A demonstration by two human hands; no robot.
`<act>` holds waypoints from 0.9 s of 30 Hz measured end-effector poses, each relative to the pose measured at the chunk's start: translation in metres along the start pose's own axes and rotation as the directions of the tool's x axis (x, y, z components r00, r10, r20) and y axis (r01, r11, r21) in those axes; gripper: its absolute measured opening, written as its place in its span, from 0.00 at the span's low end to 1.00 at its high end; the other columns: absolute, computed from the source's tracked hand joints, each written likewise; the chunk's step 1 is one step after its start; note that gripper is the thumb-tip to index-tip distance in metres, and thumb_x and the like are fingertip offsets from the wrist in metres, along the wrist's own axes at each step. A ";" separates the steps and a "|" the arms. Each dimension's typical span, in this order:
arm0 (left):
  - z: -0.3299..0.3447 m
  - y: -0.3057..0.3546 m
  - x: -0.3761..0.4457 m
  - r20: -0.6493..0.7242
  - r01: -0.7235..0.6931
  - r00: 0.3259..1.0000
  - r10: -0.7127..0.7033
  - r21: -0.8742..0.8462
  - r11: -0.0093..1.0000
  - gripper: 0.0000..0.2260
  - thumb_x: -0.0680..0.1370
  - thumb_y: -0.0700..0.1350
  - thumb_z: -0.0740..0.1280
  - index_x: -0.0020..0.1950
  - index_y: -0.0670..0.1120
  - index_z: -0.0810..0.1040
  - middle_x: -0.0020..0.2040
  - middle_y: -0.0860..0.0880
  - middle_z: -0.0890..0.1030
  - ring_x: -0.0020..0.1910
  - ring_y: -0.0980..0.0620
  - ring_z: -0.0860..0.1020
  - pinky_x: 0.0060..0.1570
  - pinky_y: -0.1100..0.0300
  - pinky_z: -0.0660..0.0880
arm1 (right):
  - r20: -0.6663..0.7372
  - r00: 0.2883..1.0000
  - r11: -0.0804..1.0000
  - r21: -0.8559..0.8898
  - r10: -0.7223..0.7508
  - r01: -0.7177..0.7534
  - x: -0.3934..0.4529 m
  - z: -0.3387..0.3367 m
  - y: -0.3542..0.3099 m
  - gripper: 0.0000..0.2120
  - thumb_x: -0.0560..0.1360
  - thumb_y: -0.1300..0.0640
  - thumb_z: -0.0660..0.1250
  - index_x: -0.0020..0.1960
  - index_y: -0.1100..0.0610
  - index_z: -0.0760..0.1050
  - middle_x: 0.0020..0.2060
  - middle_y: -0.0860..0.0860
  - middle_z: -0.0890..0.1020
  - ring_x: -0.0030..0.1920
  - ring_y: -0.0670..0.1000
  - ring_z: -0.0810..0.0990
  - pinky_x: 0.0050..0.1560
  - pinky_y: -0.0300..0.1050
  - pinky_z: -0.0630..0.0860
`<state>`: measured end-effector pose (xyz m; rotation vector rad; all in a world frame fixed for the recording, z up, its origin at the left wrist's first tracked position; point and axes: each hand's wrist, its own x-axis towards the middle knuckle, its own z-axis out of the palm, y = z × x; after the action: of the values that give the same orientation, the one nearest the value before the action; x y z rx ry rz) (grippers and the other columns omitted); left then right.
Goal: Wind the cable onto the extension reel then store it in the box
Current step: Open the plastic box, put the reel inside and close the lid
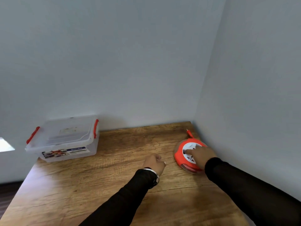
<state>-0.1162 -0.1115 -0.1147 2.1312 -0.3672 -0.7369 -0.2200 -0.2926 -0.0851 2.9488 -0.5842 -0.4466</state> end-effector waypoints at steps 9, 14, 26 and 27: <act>-0.033 -0.003 -0.005 -0.185 -0.061 0.980 0.071 0.061 0.996 0.15 0.74 0.46 0.69 0.59 0.44 0.76 0.63 0.44 0.76 0.61 0.45 0.74 0.61 0.55 0.71 | -0.076 0.995 0.992 0.102 -0.068 0.076 0.000 -0.032 -0.019 0.15 0.76 0.59 0.58 0.57 0.49 0.78 0.57 0.51 0.81 0.57 0.54 0.78 0.53 0.45 0.74; -0.104 -0.003 0.005 -0.411 -0.037 0.899 0.148 0.264 0.964 0.19 0.73 0.49 0.69 0.62 0.46 0.73 0.64 0.44 0.73 0.63 0.43 0.71 0.64 0.51 0.69 | -0.226 0.951 0.971 0.057 -0.212 0.231 0.024 -0.070 -0.075 0.23 0.72 0.65 0.59 0.63 0.48 0.74 0.54 0.54 0.81 0.55 0.57 0.79 0.47 0.47 0.73; -0.236 -0.069 0.024 -0.522 0.252 0.835 0.174 0.644 0.723 0.29 0.74 0.43 0.67 0.72 0.52 0.58 0.77 0.48 0.53 0.77 0.45 0.47 0.72 0.39 0.49 | -0.364 0.763 0.777 0.142 -0.535 0.613 0.058 -0.112 -0.233 0.30 0.76 0.54 0.64 0.75 0.50 0.58 0.74 0.57 0.61 0.72 0.58 0.62 0.70 0.54 0.62; -0.242 -0.076 0.025 -0.497 0.230 0.840 0.220 0.693 0.683 0.26 0.75 0.43 0.66 0.70 0.51 0.62 0.76 0.48 0.58 0.77 0.46 0.49 0.72 0.39 0.49 | -0.371 0.755 0.765 0.157 -0.540 0.624 0.059 -0.113 -0.239 0.30 0.76 0.53 0.64 0.75 0.51 0.57 0.74 0.57 0.62 0.72 0.58 0.62 0.70 0.53 0.62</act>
<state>0.0531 0.0727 -0.0676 2.9847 -0.3747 0.1246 -0.0483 -0.0908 -0.0305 3.3222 0.3841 0.0786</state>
